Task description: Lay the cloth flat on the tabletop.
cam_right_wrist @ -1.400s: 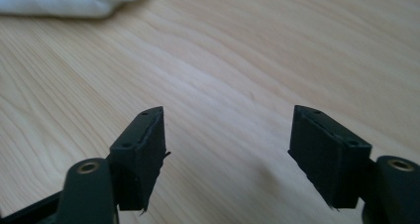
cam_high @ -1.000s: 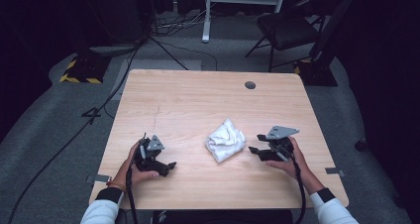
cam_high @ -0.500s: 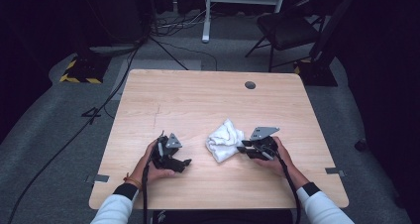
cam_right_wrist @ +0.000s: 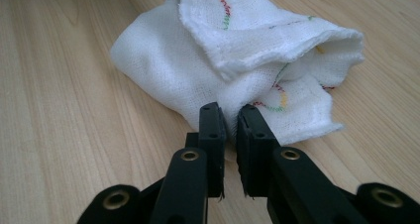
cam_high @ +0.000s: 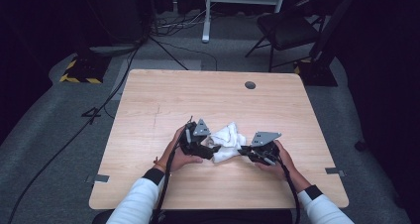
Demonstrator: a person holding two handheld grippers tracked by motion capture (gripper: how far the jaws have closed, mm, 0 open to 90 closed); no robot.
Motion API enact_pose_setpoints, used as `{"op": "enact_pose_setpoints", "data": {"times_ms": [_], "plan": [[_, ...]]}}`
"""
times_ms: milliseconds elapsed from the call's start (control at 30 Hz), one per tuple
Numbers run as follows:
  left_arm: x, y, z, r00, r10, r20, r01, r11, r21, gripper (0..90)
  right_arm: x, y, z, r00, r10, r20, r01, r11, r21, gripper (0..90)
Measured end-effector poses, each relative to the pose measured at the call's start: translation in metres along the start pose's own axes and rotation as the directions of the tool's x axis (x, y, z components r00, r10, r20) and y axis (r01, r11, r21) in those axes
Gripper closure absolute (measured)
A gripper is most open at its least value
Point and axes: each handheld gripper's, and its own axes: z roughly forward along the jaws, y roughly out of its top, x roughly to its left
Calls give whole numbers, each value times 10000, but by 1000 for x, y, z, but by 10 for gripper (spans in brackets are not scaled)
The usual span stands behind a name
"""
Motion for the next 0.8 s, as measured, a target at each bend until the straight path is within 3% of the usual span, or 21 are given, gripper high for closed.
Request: {"op": "enact_pose_setpoints", "data": {"times_ms": [100, 167, 200, 267, 367, 567, 733, 800], "plan": [[-2, 7, 11, 9999, 126, -47, -127, 9998, -178, 290, 1, -1, -2, 10000, -27, -29, 26, 10000, -49, 822], [-2, 8, 19, 9998, 212, 43, -212, 9998, -18, 312, 2, -1, -3, 10000, -34, -2, 34, 10000, -38, 822], [-1, 8, 23, 9996, 263, 47, -264, 9994, 201, 474, 3, -2, -6, 10000, -97, -8, 97, 10000, -21, 823], [0, 6, 26, 9986, 518, 92, -522, 9973, 508, 513, 3, -3, -7, 9999, -112, 14, 112, 9999, -24, 822], [5, 4, 20, 9982, 591, -6, -591, 9972, 466, 705, 2, -7, -14, 9999, -121, 99, 121, 9999, -46, 827], [16, -1, -5, 9981, 553, -253, -543, 9977, 408, 778, -4, -11, -29, 9989, 143, 436, -133, 9996, -247, 834], [21, -9, -23, 9983, 48, 582, -52, 10000, 62, 782, -5, -14, -37, 9985, 249, 478, -231, 9990, -392, 830], [19, -14, -24, 9990, -117, 438, 104, 9995, 310, 772, -3, -17, -35, 9970, 274, 725, -260, 9995, -195, 800]]}}
